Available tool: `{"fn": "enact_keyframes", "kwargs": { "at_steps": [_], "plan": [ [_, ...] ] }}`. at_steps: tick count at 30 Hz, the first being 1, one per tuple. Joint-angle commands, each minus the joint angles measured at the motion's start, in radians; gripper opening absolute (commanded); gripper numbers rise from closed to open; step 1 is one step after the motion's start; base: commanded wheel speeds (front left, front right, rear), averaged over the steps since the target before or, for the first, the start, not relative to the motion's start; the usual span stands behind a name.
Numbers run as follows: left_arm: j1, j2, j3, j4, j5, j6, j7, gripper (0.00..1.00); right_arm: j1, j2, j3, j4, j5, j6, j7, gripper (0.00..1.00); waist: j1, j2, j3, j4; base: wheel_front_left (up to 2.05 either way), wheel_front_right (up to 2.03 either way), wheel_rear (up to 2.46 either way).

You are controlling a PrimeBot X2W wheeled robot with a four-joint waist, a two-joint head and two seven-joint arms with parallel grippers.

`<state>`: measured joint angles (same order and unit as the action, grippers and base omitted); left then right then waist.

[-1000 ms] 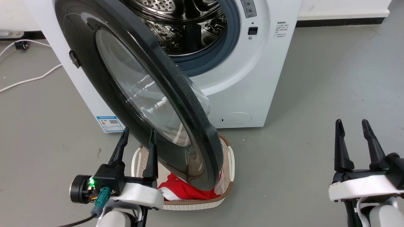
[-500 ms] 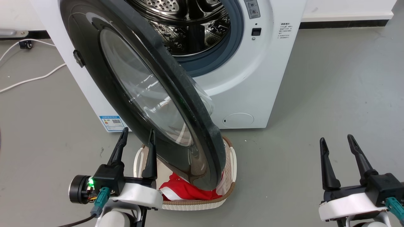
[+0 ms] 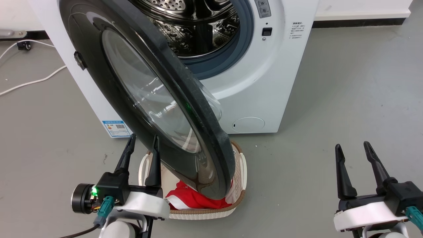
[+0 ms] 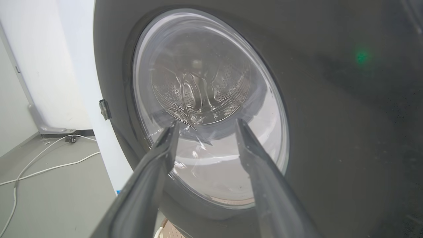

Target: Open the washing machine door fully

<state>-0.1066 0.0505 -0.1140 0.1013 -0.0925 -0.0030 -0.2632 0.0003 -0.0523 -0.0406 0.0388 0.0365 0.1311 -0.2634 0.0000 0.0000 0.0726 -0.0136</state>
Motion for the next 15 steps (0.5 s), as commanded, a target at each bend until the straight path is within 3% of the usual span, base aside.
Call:
{"fn": "enact_keyframes", "kwargs": {
  "at_steps": [1, 15],
  "plan": [
    [0.006, 0.000, 0.003, 0.001, -0.004, -0.003, -0.002, 0.00, -0.007, 0.004, 0.000, 0.003, 0.008, -0.001, -0.002, 1.00, 0.0000, 0.0000, 0.000, 0.000, 0.00, 0.00, 0.00],
    [-0.004, 0.000, 0.009, 0.011, -0.012, -0.007, -0.002, 0.00, -0.004, 0.004, 0.001, 0.004, 0.021, -0.001, -0.002, 1.00, 0.0000, 0.0000, 0.000, 0.001, 0.00, 0.00, 0.00]
  ]
}}
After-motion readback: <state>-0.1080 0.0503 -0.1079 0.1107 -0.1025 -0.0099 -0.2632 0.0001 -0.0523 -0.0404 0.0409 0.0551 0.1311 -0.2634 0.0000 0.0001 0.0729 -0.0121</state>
